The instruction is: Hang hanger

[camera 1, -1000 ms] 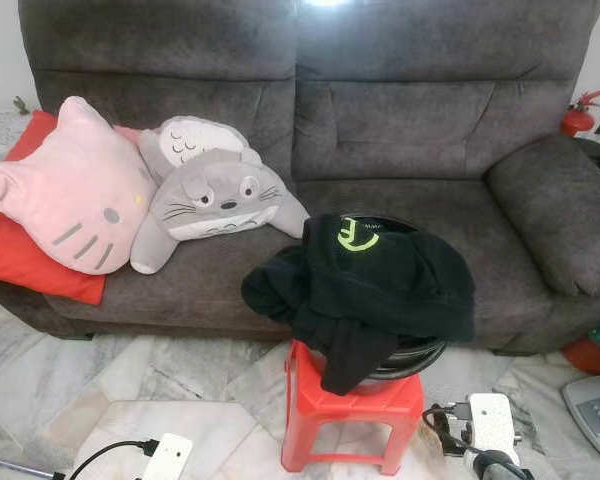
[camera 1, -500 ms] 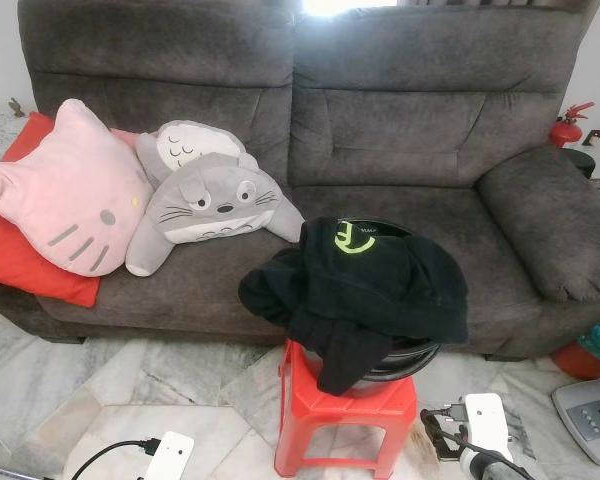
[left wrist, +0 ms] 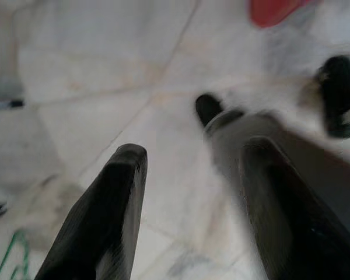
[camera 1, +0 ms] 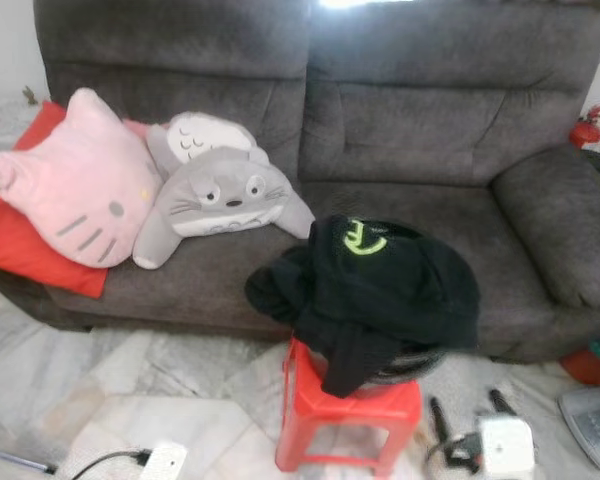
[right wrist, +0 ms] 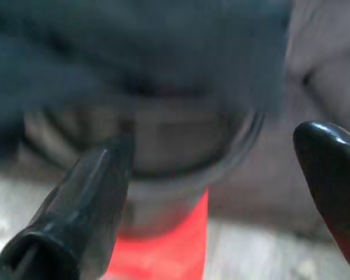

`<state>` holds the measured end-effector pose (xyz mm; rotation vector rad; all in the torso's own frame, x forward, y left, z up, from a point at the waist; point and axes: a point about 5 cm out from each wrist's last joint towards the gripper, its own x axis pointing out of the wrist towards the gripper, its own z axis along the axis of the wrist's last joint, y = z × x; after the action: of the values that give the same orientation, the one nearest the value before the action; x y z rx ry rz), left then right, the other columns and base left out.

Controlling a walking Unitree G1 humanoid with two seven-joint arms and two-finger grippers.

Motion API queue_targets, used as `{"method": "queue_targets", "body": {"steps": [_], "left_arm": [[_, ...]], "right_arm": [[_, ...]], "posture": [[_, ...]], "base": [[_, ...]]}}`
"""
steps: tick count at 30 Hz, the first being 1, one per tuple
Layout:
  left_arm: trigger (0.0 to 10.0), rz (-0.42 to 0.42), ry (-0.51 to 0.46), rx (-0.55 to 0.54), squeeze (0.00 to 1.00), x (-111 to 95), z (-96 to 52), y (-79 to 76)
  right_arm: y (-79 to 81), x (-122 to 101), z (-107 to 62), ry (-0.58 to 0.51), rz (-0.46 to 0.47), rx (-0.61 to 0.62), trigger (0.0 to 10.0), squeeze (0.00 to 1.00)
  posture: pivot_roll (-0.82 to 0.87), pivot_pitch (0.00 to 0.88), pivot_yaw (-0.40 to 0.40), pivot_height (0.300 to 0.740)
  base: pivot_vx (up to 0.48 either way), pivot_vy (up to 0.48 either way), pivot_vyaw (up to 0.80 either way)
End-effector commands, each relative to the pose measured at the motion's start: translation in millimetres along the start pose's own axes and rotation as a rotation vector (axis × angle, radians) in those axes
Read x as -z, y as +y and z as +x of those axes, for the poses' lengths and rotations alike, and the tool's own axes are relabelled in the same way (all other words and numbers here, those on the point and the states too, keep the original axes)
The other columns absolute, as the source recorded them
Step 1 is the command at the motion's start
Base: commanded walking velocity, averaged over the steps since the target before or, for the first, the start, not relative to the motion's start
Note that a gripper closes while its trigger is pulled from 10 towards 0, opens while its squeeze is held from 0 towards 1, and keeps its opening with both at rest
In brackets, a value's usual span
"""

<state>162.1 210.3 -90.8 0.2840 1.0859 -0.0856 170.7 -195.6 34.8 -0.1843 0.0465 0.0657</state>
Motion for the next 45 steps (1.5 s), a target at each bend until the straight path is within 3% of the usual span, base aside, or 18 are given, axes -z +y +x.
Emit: {"method": "queue_targets", "body": {"steps": [1,6,11,16,18,21,25,29,45], "left_arm": [[10.0,0.003,0.012,-0.005,0.00,4.0,-0.5,0.7],[10.0,0.005,0.008,-0.005,0.00,5.3,-0.8,0.6],[10.0,0.014,0.014,-0.002,0.00,5.6,-0.7,0.8],[10.0,0.011,0.013,-0.001,0.00,5.4,-0.8,0.9],[10.0,0.008,0.012,-0.001,0.00,5.4,-0.8,1.0],[10.0,0.009,0.009,0.001,0.00,5.0,-0.8,1.1],[10.0,0.009,0.008,0.002,0.00,4.6,-0.7,1.1],[10.0,0.008,0.005,0.002,0.00,4.3,-0.7,1.2],[10.0,0.006,0.003,0.001,0.00,4.6,-0.9,1.9]], "right_arm": [[-5.6,-6.0,2.8,-0.012,-0.007,0.005,10.0,0.00],[-3.5,-16.6,-7.6,0.061,-0.006,0.015,10.0,0.00],[-6.8,-8.1,-7.8,0.144,-0.044,0.050,10.0,0.00],[-15.5,-1.8,-2.1,0.219,-0.132,0.102,10.0,0.00],[-22.9,-6.0,2.4,0.234,-0.225,0.125,10.0,0.00],[-28.7,-7.0,10.7,0.241,-0.285,0.129,10.0,0.00],[-27.1,-5.7,17.7,0.260,-0.305,0.113,10.0,0.00],[-20.8,-5.2,30.3,0.266,-0.389,0.063,10.0,0.00],[-37.6,-4.8,46.4,0.304,-0.461,0.141,10.0,0.00]], "posture": [[-0.20,0.054,-0.058,0.740],[-0.20,0.058,-0.058,0.740],[-0.20,0.063,-0.057,0.740],[-0.19,0.064,-0.060,0.740],[-0.19,0.066,-0.060,0.740],[-0.20,0.069,-0.059,0.740],[-0.20,0.071,-0.060,0.740],[-0.19,0.074,-0.061,0.740],[-0.18,0.069,-0.065,0.740]], "base": [[0.000,0.000,0.00],[0.000,0.000,0.00],[0.000,0.000,0.00],[0.000,0.000,0.00],[0.000,0.000,0.00],[0.000,0.000,0.00],[0.000,0.000,0.00],[0.000,0.000,0.00],[0.000,0.000,0.00]]}}
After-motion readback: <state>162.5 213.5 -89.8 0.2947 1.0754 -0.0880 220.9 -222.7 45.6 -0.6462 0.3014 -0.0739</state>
